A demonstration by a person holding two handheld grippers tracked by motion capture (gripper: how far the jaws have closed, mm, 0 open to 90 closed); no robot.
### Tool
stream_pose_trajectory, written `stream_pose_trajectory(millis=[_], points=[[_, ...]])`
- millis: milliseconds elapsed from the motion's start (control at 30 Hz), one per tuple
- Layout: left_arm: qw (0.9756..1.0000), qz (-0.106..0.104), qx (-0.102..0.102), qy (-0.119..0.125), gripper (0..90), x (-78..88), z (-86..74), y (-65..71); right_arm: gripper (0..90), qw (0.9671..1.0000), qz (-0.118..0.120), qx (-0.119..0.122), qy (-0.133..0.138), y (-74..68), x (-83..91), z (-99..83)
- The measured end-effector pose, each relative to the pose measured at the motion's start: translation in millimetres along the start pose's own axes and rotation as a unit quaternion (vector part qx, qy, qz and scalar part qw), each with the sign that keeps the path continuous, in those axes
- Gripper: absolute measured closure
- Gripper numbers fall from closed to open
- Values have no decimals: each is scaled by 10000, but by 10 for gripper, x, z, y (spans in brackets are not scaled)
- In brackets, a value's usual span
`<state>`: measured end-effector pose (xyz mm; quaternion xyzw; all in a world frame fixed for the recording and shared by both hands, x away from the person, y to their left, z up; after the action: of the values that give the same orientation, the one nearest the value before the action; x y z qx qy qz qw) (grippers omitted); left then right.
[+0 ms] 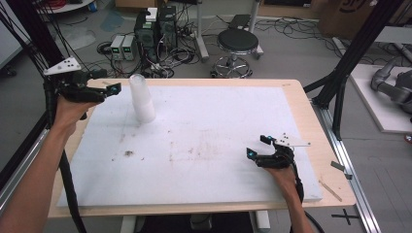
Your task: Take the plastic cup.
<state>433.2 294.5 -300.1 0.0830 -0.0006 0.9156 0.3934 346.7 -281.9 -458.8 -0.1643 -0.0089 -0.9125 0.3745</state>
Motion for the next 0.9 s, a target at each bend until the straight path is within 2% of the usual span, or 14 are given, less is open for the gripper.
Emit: stream_pose_trajectory(millis=[167, 300, 433, 533, 633, 733, 800, 900], points=[[9996, -150, -5, -225, 104, -122, 111, -116, 153, 10000, -7, -19, 8, 2, 4, -1], [9990, -317, 63, -306, 104, -207, 197, -176, 153, 10000, -11, -24, -11, 5, 0, 0], [9977, -477, -27, -471, 104, -293, 276, -215, 153, 10000, -18, -42, -58, 6, -8, 2], [9965, -496, -104, -660, 104, -361, 334, -259, 153, 10000, -40, 7, -34, -6, -3, 0], [9956, -545, -136, -747, 104, -425, 362, -278, 153, 10000, -52, 26, -17, -3, -2, -1], [9942, -510, -209, -926, 104, -490, 337, -284, 153, 10000, -37, -6, -18, 0, -1, 0], [9931, -553, -181, -1021, 104, -530, 305, -293, 153, 10000, -32, -18, -26, -1, -1, 0], [9916, -474, -215, -1186, 104, -586, 261, -317, 153, 10000, -41, 17, -13, -4, -2, 0]])
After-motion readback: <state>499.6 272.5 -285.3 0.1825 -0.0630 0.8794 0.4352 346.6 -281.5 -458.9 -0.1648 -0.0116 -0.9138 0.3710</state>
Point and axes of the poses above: each handheld gripper's, and its own axes: x roughly backward along the jaws, z roughly out of its top, y roughly to its right, the point moved 2 cm from there along -x, roughly forward along the jaws, and after that the axes turned 4 degrees about y, right-handed, at the moved point
